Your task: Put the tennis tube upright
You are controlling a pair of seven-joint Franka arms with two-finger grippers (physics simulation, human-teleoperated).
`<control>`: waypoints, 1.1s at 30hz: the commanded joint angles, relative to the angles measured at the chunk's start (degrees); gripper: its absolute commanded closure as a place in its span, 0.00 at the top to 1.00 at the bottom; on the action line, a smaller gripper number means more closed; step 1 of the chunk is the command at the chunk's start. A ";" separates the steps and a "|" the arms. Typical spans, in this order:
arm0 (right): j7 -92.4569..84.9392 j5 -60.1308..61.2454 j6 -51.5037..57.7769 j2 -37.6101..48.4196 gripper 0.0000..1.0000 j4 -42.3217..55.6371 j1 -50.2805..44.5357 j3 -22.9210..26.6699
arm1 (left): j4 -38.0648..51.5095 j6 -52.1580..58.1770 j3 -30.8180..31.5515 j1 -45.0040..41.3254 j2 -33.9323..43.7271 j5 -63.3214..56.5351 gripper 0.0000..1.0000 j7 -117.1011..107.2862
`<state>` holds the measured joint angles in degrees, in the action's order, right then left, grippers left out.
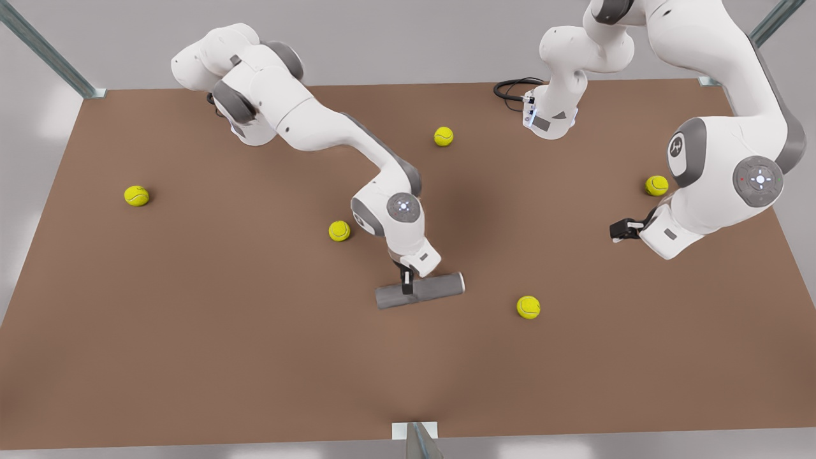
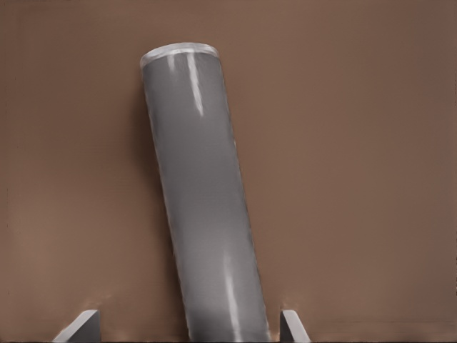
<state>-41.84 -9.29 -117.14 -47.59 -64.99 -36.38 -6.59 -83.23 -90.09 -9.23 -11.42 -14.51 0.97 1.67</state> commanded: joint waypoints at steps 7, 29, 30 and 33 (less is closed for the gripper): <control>42.28 8.06 29.77 18.58 1.00 -0.58 24.93 0.35 | -22.04 -7.80 0.08 6.59 -0.61 27.32 1.00 10.96; 47.28 -2.05 22.74 35.19 1.00 -17.19 40.78 0.70 | -21.19 -44.91 21.53 5.54 -24.60 80.16 1.00 29.79; 47.20 -2.05 22.66 35.11 1.00 -17.19 40.60 0.61 | -20.39 -44.91 21.53 5.54 -25.83 80.24 1.00 29.79; 47.20 -1.87 22.48 35.02 1.00 -17.19 40.43 0.61 | -20.39 -45.00 21.88 5.54 -26.36 81.56 1.00 29.71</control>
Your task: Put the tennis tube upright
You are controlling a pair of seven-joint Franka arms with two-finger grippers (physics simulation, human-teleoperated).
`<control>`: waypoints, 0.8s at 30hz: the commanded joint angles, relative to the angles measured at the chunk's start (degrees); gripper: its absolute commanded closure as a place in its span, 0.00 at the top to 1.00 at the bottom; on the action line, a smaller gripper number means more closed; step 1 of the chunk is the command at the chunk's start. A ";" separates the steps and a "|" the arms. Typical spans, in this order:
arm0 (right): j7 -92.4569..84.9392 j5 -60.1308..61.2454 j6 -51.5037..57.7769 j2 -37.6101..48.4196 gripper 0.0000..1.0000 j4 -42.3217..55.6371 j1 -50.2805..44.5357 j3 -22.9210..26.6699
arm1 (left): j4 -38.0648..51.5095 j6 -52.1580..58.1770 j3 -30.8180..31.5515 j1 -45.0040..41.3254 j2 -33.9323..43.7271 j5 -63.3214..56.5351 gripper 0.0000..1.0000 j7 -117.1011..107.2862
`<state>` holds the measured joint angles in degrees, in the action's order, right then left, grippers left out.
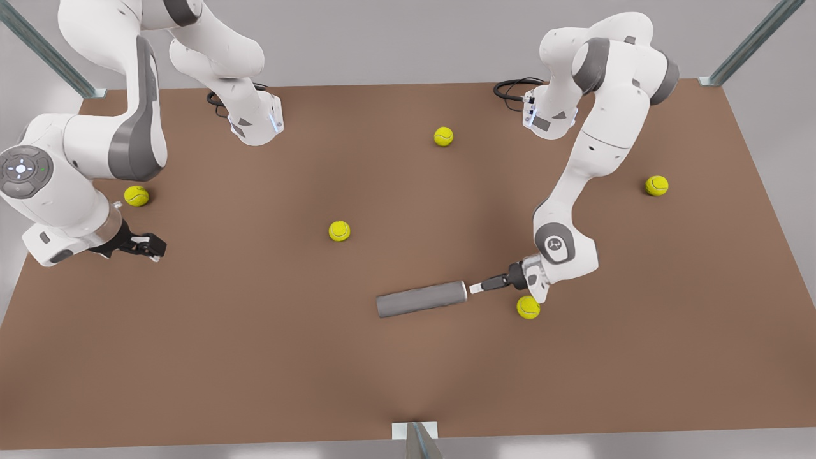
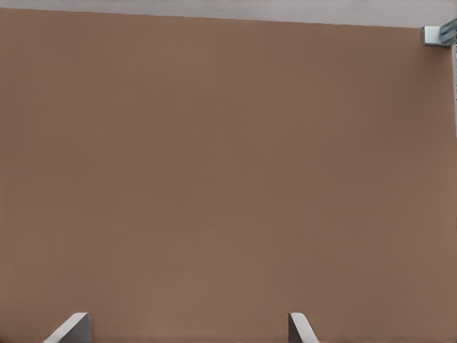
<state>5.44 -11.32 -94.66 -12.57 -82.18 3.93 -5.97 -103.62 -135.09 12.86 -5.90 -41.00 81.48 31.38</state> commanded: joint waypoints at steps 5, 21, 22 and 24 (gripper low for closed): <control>0.01 0.25 0.00 -0.17 1.00 0.00 0.12 0.00 | 0.00 0.00 0.41 0.01 -0.05 3.51 1.00 -0.18; -0.08 0.51 -2.02 -1.14 1.00 1.58 -0.32 -0.09 | 5.19 0.00 3.05 -0.08 -4.79 2.98 1.00 0.00; -0.08 0.42 -2.02 -1.14 1.00 1.58 -0.15 -0.09 | 5.89 0.00 3.22 -0.08 -5.14 3.07 1.00 0.00; -0.08 0.51 -2.02 -1.14 1.00 1.58 -0.41 -0.18 | 6.33 0.00 3.66 -0.08 -5.58 3.24 1.00 0.00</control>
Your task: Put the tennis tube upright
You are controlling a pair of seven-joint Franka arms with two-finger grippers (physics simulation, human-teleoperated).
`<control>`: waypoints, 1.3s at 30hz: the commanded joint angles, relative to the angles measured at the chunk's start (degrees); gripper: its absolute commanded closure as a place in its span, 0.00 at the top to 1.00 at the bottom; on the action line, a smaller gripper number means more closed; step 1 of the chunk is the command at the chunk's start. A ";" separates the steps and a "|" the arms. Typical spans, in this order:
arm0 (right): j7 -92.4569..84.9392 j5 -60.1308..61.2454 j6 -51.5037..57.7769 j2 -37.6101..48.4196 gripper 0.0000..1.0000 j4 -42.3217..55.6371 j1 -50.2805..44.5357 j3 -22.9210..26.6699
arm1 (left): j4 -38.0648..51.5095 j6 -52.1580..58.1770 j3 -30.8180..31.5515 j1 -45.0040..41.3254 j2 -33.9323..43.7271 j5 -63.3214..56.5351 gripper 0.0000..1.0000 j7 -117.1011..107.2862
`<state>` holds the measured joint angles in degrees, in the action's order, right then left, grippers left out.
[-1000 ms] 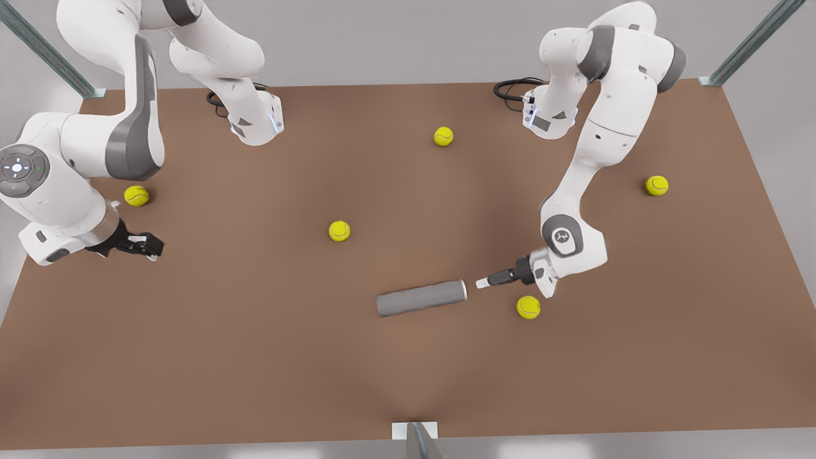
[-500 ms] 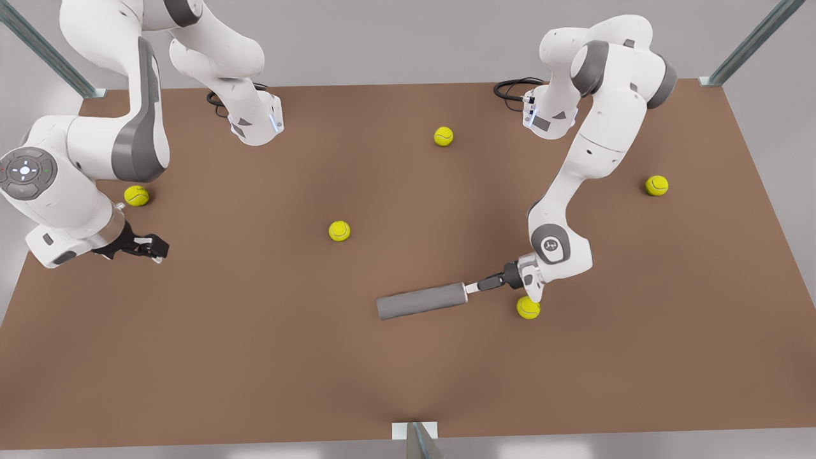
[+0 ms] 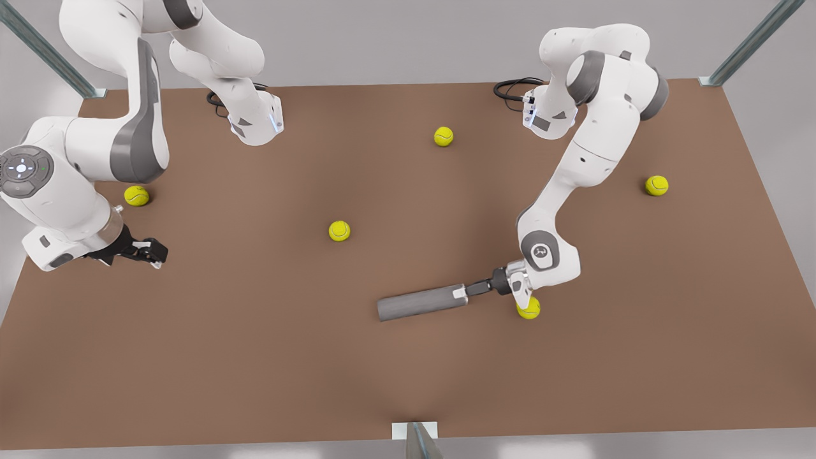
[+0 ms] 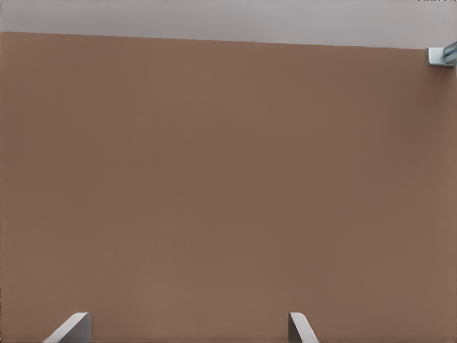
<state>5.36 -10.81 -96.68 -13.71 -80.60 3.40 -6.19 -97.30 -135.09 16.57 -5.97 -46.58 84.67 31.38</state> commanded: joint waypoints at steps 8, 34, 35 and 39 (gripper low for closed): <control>0.09 0.00 0.00 0.00 1.00 0.00 0.12 -0.05 | 0.79 0.00 2.06 0.00 -1.05 0.14 1.00 -0.35; -0.79 6.41 0.00 0.00 1.00 0.09 1.87 0.21 | 2.20 0.18 3.21 0.17 -1.75 -0.47 0.54 -1.76; -0.79 6.50 0.00 0.00 1.00 0.00 1.96 0.21 | 2.20 0.18 3.29 0.17 -1.67 -0.74 0.53 -1.76; -0.18 4.92 0.00 -0.26 1.00 0.00 2.23 0.21 | 2.20 0.18 3.29 0.17 -1.58 -0.74 0.48 -1.85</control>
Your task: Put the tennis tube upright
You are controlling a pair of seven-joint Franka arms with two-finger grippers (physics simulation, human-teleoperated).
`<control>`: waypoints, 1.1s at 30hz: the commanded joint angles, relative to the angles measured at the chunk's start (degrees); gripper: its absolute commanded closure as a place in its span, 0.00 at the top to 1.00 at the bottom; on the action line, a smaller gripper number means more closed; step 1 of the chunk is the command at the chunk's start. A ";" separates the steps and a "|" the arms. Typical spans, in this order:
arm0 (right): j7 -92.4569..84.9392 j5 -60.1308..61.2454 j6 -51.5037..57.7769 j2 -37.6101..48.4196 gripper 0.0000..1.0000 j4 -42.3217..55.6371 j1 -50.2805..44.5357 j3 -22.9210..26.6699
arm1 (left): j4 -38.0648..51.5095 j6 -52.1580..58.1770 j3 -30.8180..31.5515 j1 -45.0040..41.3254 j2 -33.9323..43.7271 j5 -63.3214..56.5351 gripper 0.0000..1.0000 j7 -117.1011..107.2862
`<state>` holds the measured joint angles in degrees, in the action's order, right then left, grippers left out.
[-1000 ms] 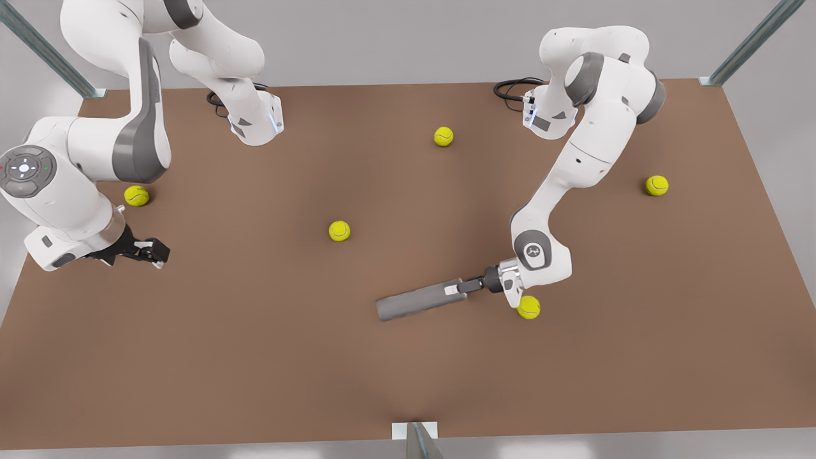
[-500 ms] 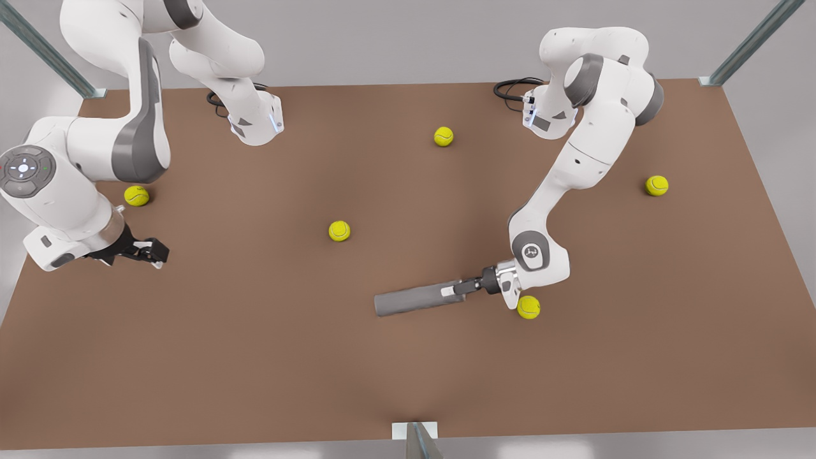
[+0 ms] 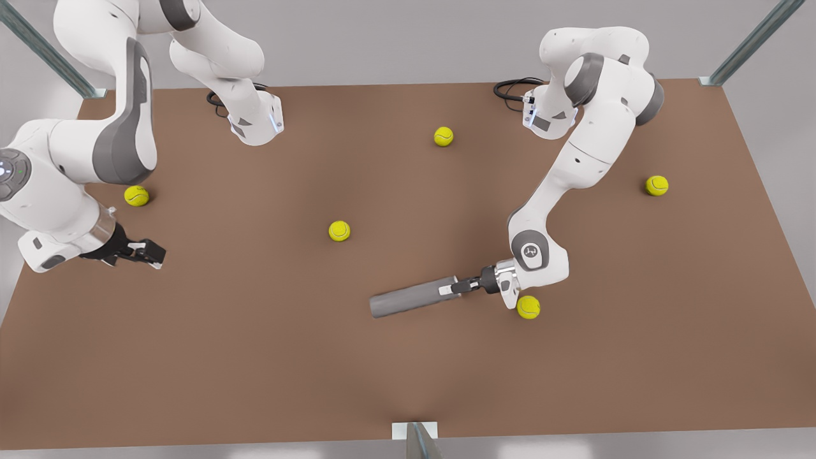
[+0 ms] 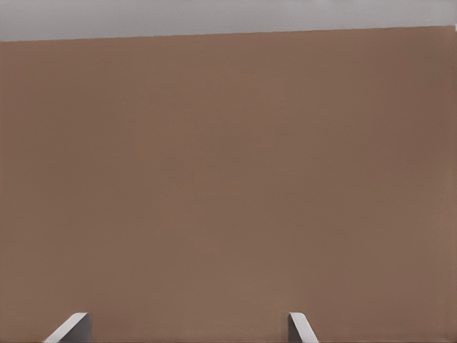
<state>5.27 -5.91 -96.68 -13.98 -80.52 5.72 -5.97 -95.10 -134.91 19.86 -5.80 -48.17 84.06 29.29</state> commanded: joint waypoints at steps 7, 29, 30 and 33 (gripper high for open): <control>0.18 -2.71 -0.09 -2.37 1.00 -0.08 -0.97 -0.27 | 0.00 0.26 0.09 0.09 0.53 -0.22 0.42 -0.29; -0.43 -1.21 1.23 -2.63 1.00 0.71 0.08 -0.36 | -1.14 0.35 2.55 0.00 3.43 -1.97 0.24 -3.89; -0.43 -1.21 1.32 -2.63 1.00 0.71 0.08 -0.36 | -1.14 0.35 2.55 0.00 3.43 -1.97 0.24 -3.98; -0.43 -1.30 1.23 -2.63 1.00 0.80 0.17 -0.36 | -1.14 0.35 2.90 0.00 3.43 -1.97 0.21 -4.16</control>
<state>5.16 -7.00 -95.45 -16.62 -79.72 5.87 -6.33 -96.24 -134.59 22.76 -5.80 -44.74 81.72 24.99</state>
